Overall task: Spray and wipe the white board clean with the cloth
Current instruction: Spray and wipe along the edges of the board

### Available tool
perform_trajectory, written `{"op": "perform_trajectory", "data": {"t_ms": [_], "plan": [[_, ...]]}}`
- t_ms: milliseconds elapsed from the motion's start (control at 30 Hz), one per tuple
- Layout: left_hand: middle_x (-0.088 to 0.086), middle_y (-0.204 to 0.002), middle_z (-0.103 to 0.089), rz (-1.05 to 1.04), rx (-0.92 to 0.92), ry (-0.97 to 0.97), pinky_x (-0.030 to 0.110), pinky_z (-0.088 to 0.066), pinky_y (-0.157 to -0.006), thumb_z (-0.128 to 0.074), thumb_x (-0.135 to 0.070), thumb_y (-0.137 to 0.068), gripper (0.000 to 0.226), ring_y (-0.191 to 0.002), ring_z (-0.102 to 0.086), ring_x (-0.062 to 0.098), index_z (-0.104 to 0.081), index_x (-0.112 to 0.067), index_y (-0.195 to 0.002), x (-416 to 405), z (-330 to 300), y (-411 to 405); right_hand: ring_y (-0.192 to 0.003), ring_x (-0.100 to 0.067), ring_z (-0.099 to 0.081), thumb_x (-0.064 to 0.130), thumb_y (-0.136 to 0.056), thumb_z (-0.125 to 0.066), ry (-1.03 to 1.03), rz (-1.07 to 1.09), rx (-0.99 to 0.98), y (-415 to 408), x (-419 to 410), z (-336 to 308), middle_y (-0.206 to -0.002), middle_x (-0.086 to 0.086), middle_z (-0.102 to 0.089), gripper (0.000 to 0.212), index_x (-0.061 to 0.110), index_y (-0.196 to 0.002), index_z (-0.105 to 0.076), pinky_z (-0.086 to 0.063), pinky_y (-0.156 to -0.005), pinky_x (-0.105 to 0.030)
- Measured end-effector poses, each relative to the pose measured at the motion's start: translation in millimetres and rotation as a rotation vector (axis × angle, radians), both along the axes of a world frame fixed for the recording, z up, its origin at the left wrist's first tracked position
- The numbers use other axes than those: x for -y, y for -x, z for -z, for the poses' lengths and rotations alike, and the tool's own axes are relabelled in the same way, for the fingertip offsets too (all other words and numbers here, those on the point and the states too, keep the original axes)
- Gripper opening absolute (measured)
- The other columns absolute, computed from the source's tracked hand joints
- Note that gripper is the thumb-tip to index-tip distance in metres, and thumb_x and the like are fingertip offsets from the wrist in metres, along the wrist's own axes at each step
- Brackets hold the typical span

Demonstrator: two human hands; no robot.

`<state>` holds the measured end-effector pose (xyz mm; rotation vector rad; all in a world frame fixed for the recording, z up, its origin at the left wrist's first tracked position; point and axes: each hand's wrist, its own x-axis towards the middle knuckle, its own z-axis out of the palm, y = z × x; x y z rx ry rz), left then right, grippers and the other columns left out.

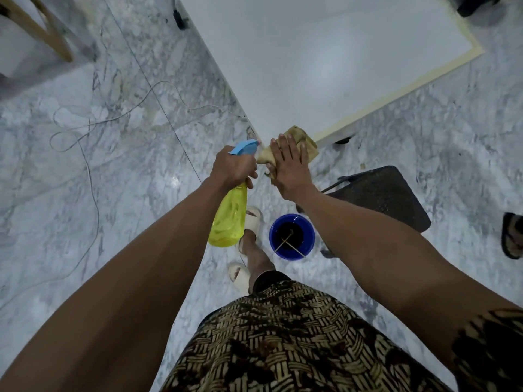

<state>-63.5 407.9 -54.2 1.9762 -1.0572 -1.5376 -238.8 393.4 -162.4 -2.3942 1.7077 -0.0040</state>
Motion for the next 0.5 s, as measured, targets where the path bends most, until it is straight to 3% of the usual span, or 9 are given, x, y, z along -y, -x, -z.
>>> {"op": "perform_trajectory", "data": {"t_ms": [167, 267, 333, 367, 400, 433, 500], "plan": [[0.015, -0.076, -0.072, 0.005, -0.038, 0.049, 0.042, -0.063, -0.065, -0.051, 0.0, -0.085, 0.057, -0.072, -0.073, 0.037, -0.073, -0.024, -0.132, -4, -12, 11, -0.153, -0.029, 0.006, 0.045, -0.105, -0.023, -0.14, 0.055, 0.048, 7, -24, -2, -0.166, -0.01, 0.001, 0.064, 0.013, -0.158, -0.006, -0.002, -0.122, -0.05], [0.014, -0.077, -0.071, 0.008, -0.032, 0.058, 0.041, -0.063, -0.064, -0.051, 0.0, -0.087, 0.053, -0.072, -0.073, 0.036, -0.074, -0.019, -0.132, -5, -19, 13, -0.152, -0.029, 0.009, 0.036, -0.107, -0.025, -0.366, 0.126, 0.198, 5, -11, -25, -0.165, -0.011, 0.006, 0.062, 0.009, -0.157, 0.0, 0.003, -0.121, -0.045], [0.012, -0.076, -0.071, 0.003, -0.034, 0.071, 0.044, -0.063, -0.068, -0.052, -0.001, -0.086, 0.054, -0.072, -0.073, 0.036, -0.073, -0.021, -0.131, -4, -27, 9, -0.148, -0.03, -0.022, 0.04, -0.106, -0.026, -0.556, 0.363, 0.559, -2, 3, -58, -0.161, -0.016, -0.02, 0.063, 0.009, -0.157, -0.007, -0.017, -0.119, -0.043], [0.012, -0.076, -0.071, -0.008, -0.04, 0.08, 0.043, -0.062, -0.067, -0.052, -0.001, -0.086, 0.053, -0.071, -0.072, 0.035, -0.073, -0.019, -0.131, -2, -32, 5, -0.13, -0.028, -0.046, 0.046, -0.104, -0.026, -0.61, 0.511, 0.793, -5, 9, -74, -0.147, -0.015, -0.042, 0.064, 0.01, -0.156, -0.013, -0.035, -0.11, -0.043], [0.013, -0.077, -0.071, -0.017, -0.045, 0.094, 0.041, -0.061, -0.064, -0.052, -0.001, -0.087, 0.05, -0.069, -0.071, 0.034, -0.074, -0.016, -0.129, 0, -38, 1, -0.107, -0.022, -0.058, 0.05, -0.103, -0.025, -0.633, 0.614, 0.972, -8, 14, -89, -0.127, -0.013, -0.056, 0.065, 0.01, -0.153, -0.02, -0.047, -0.096, -0.044], [0.014, -0.079, -0.07, -0.025, -0.048, 0.109, 0.038, -0.06, -0.06, -0.051, -0.001, -0.089, 0.047, -0.068, -0.071, 0.031, -0.074, -0.016, -0.127, 2, -44, -2, -0.096, -0.02, -0.059, 0.051, -0.104, -0.025, -0.669, 0.697, 1.098, -11, 20, -101, -0.116, -0.011, -0.059, 0.063, 0.008, -0.15, -0.027, -0.05, -0.092, -0.046], [0.014, -0.082, -0.069, -0.026, -0.052, 0.153, 0.038, -0.06, -0.059, -0.051, -0.004, -0.09, 0.046, -0.068, -0.07, 0.029, -0.073, -0.027, -0.123, 9, -60, -12, -0.11, -0.027, -0.06, 0.052, -0.105, -0.026, -0.786, 0.791, 1.42, -15, 35, -119, -0.121, -0.015, -0.062, 0.061, 0.005, -0.139, -0.044, -0.049, -0.1, -0.047]]}}
